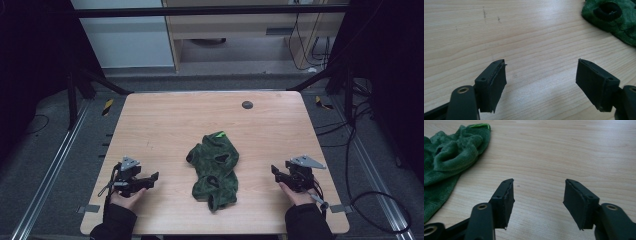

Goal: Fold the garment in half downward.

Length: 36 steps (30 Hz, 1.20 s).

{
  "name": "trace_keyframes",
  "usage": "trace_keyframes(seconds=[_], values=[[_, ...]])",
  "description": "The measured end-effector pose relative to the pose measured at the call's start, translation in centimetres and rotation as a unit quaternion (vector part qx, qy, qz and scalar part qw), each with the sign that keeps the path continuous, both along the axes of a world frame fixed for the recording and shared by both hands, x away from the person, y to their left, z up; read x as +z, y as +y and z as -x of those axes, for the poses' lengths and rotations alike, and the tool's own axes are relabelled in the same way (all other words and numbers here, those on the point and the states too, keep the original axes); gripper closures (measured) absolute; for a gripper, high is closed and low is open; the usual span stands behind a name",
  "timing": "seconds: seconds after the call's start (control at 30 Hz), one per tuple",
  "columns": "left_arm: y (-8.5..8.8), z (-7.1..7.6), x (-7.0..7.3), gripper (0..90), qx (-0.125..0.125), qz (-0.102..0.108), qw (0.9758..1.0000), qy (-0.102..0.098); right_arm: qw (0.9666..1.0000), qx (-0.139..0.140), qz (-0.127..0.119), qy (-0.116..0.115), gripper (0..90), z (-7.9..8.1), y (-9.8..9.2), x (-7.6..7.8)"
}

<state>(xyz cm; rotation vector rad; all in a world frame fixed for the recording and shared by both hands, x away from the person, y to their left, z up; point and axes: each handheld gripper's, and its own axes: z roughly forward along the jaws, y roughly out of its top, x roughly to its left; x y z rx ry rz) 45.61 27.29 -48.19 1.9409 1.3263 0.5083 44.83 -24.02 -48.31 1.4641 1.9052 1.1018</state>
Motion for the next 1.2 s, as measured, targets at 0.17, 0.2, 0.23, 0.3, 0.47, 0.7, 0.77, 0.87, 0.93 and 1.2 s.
trace_keyframes(seconds=[0.17, 0.2, 0.23, 0.3, 0.47, 0.7, 0.77, 0.87, 0.93, 1.2], values=[[-0.3, 0.2, 0.1, 25.5, -0.008, 0.0, 1.0, -0.002, 0.9999, 0.002, -0.016, 0.001, 43.7, 0.4, 0.2, 0.3], [-0.3, 0.2, 0.2, 26.1, -0.009, 0.001, 1.0, -0.003, 0.9997, 0.005, -0.023, 0.003, 43.9, 0.4, 0.3, 0.3], [-0.4, 0.3, 0.2, 26.8, -0.015, 0.002, 0.9999, -0.003, 0.9994, 0.008, -0.034, 0.005, 45.2, 0.5, 0.5, 0.4], [-0.5, 0.4, 0.4, 28.4, -0.016, 0.002, 0.9998, -0.008, 0.9994, 0.019, -0.031, 0.0, 46.3, 0.6, 1.1, 0.9], [-0.6, 0.4, 1.0, 30.4, -0.016, 0.002, 0.9997, -0.017, 0.9987, 0.032, -0.034, -0.019, 47.8, 0.6, 2.0, 1.9], [-0.8, 0.3, 2.1, 31.6, -0.022, 0.007, 0.9995, -0.021, 0.9987, 0.043, -0.024, -0.017, 45.3, 0.1, 1.9, 2.3], [-1.0, 0.2, 2.4, 32.1, -0.025, 0.007, 0.9994, -0.023, 0.9985, 0.047, -0.024, -0.016, 44.7, 0.0, 2.0, 2.4], [-1.4, -0.1, 2.7, 32.1, -0.028, 0.009, 0.9992, -0.026, 0.9983, 0.05, -0.024, -0.019, 43.9, -0.3, 2.1, 2.7], [-1.5, -0.3, 3.0, 32.0, -0.031, 0.011, 0.999, -0.031, 0.9982, 0.051, -0.023, -0.022, 43.4, -0.6, 2.2, 3.0], [-2.5, -1.8, 4.9, 32.3, -0.043, 0.013, 0.9978, -0.048, 0.9978, 0.055, -0.027, -0.027, 43.1, -1.7, 2.8, 4.3]])
